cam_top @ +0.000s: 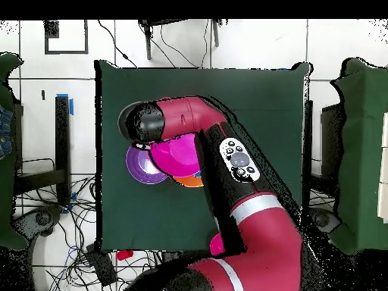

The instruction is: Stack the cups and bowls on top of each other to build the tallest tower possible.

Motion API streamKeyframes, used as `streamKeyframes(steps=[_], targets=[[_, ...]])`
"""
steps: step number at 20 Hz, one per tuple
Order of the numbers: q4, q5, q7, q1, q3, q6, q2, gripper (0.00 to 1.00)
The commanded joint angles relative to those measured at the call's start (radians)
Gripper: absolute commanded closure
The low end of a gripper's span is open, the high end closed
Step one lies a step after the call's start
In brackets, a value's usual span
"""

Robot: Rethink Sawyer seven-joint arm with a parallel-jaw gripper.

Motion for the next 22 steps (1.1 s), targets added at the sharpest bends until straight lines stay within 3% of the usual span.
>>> streamKeyframes(steps=[1,12,22], targets=[[0.068,-0.061,-0.091,-0.023,0.047,0.076,0.029,0.0],[0.043,-0.068,-0.137,-0.06,0.073,0.146,0.028,0.0],[-0.013,-0.105,-0.193,-0.096,0.081,0.288,-0.029,0.0]])
